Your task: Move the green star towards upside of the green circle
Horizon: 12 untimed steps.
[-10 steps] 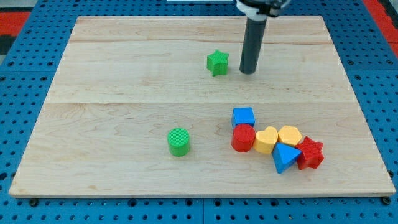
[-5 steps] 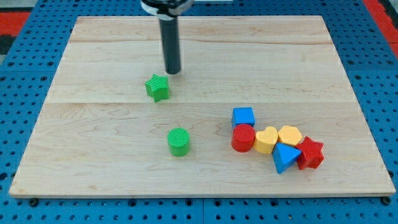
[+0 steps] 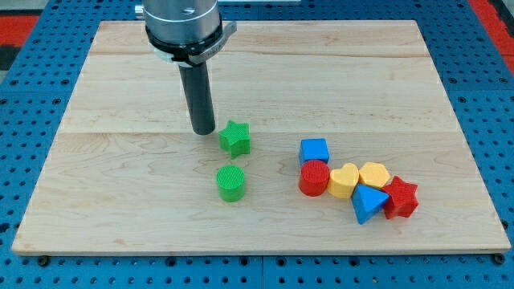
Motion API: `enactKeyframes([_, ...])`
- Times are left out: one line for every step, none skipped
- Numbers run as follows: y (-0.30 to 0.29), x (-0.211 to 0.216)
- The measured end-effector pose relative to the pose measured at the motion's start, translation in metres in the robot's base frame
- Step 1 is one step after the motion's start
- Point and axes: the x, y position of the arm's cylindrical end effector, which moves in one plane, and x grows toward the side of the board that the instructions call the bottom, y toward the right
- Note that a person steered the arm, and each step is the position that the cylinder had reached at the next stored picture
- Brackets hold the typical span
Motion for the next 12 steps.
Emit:
enactKeyframes([0.027,-0.006])
enactKeyframes([0.032,0.008])
enactKeyframes([0.034,0.02])
enactKeyframes([0.047,-0.019])
enactKeyframes([0.082,0.0])
enactKeyframes([0.08,0.038])
enactKeyframes([0.056,0.045])
enactKeyframes([0.066,0.044])
enactKeyframes([0.066,0.044])
enactKeyframes([0.066,0.043])
enactKeyframes([0.066,0.043])
enactKeyframes([0.067,0.043])
